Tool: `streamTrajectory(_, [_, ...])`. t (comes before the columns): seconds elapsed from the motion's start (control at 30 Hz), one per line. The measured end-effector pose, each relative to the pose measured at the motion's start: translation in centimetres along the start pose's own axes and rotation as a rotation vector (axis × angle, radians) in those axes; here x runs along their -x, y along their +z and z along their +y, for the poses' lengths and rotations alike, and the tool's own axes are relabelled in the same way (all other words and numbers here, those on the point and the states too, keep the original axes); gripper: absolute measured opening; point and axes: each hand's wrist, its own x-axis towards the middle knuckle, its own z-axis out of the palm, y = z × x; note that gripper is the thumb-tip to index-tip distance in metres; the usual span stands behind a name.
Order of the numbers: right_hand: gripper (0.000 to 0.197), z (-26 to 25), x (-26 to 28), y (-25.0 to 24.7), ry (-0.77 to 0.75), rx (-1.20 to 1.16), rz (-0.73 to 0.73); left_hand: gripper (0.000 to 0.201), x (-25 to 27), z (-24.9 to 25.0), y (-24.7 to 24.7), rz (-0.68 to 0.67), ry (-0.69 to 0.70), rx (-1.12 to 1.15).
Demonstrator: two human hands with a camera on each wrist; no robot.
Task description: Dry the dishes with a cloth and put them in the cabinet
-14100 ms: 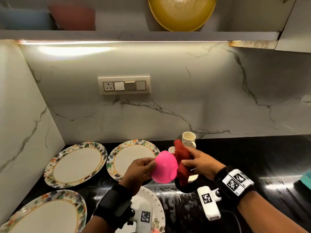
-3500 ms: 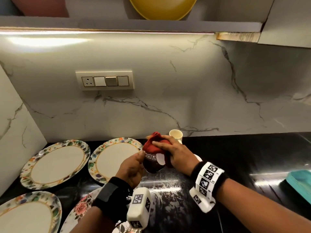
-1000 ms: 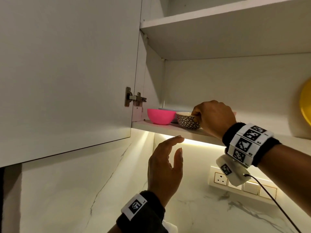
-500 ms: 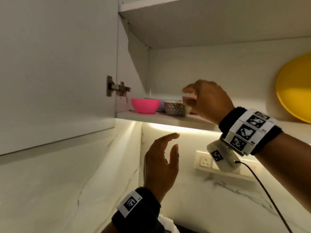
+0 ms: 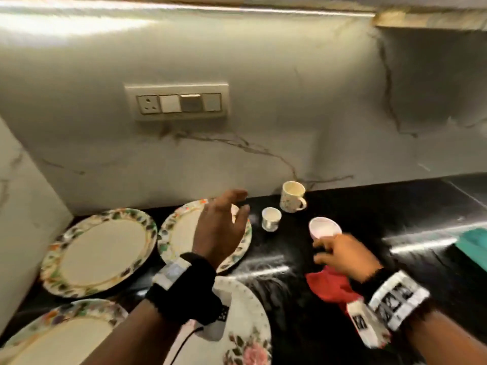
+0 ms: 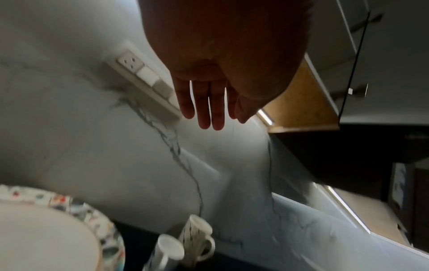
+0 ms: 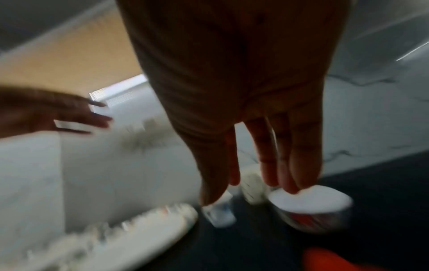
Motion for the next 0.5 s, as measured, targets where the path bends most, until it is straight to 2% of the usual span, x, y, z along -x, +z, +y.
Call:
streamTrajectory(0.07, [0.070, 5.2, -0.2, 4.7, 0.133, 0.119, -0.229, 0.024, 0.9, 0.4, 3.9, -0.093, -0.040, 0.011])
streamTrajectory(0.13, [0.084, 8.2, 0.1, 7.9, 0.119, 0.142, -0.325, 0.026, 1.3, 1.1, 7.9, -0.190, -0.100, -0.003])
streamTrajectory(0.2, [0.075, 9.3, 0.1, 9.8, 0.034, 0.175, -0.266, 0.027, 1.5, 1.2, 11.7, -0.272, -0.157, -0.017])
streamTrajectory(0.3, [0.045, 10.1, -0.5, 10.8, -0.068, 0.102, -0.108, 0.028, 1.5, 0.7, 17.1, -0.345, -0.222, -0.019])
streamTrajectory(0.37, [0.044, 11.5, -1.3, 10.6, -0.098, -0.046, -0.068, 0.029, 1.2, 0.5, 20.3, -0.378, -0.297, -0.026])
streamTrajectory(0.5, [0.056, 15.7, -2.7, 8.3, -0.022, -0.386, 0.028, 0.044, 0.2, 0.6, 26.4, -0.397, -0.515, -0.052])
